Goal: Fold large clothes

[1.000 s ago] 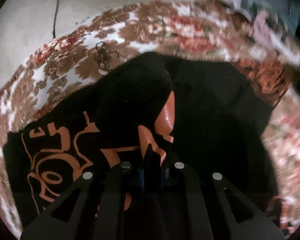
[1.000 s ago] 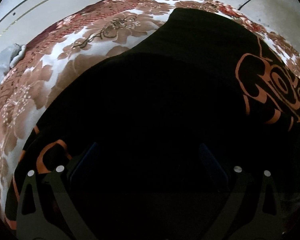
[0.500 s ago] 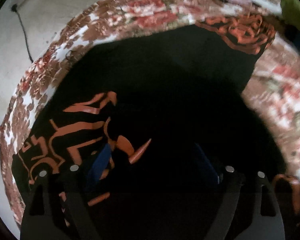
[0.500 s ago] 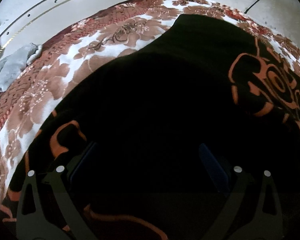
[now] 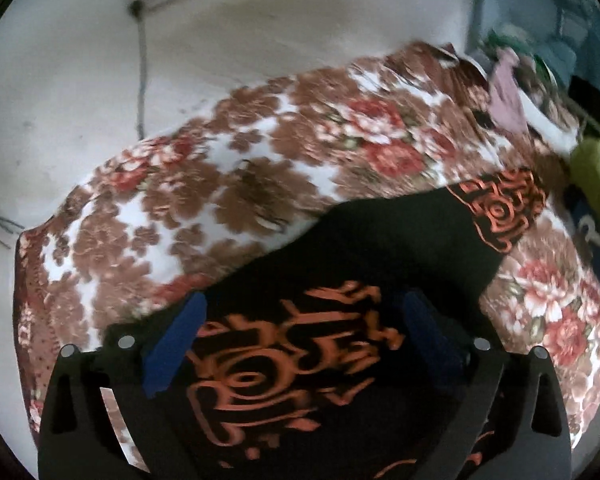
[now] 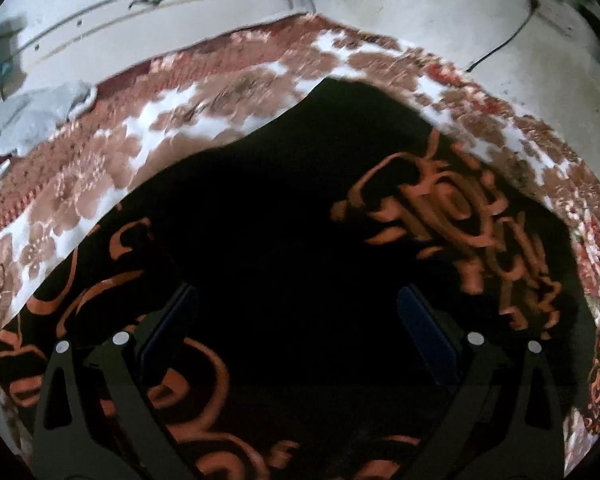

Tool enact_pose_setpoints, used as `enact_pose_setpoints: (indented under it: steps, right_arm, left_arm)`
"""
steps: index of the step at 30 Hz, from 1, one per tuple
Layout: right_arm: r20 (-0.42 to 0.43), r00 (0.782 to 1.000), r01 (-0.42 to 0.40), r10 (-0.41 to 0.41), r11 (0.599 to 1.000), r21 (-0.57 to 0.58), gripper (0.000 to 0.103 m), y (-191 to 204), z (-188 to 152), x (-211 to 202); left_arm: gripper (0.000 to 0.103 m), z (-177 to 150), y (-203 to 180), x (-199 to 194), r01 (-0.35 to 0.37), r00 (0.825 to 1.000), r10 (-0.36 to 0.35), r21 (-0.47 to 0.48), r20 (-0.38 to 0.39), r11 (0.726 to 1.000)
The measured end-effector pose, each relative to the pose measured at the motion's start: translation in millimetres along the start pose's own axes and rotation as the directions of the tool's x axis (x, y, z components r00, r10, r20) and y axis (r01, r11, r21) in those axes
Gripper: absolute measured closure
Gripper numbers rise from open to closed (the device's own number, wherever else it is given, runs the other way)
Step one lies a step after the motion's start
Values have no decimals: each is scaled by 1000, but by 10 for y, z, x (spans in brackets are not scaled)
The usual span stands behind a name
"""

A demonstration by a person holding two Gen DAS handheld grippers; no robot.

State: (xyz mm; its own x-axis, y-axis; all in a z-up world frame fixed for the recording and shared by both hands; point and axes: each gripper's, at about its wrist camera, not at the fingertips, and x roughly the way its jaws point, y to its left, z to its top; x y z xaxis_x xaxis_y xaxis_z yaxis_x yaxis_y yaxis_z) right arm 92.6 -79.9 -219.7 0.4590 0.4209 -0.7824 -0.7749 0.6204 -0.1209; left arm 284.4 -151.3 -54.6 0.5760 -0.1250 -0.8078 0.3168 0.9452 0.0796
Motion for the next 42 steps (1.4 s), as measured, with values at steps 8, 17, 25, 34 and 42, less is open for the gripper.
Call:
enact_pose_setpoints:
  steps: [8, 17, 25, 34, 42]
  right_arm:
    - [-25, 993, 115, -112, 957, 266, 5, -1453, 67, 43]
    - [-124, 981, 185, -148, 905, 382, 5, -2418, -60, 570]
    - [-125, 983, 173, -136, 917, 360, 5, -2630, -520, 675]
    - [-62, 995, 97, -80, 923, 373, 5, -2698, -634, 490]
    - [-3, 996, 78, -88, 875, 478, 5, -2851, -804, -17]
  left_arm:
    - [6, -862, 1290, 293, -103, 993, 84, -257, -81, 961]
    - [6, -1766, 1721, 968, -127, 981, 57, -390, -187, 912]
    - [5, -2266, 1818, 1313, -163, 951, 70, -295, -303, 941]
    - [6, -2365, 1936, 1064, -268, 928, 170, -279, -331, 922]
    - [6, -1681, 861, 509, -100, 990, 65, -300, -125, 949]
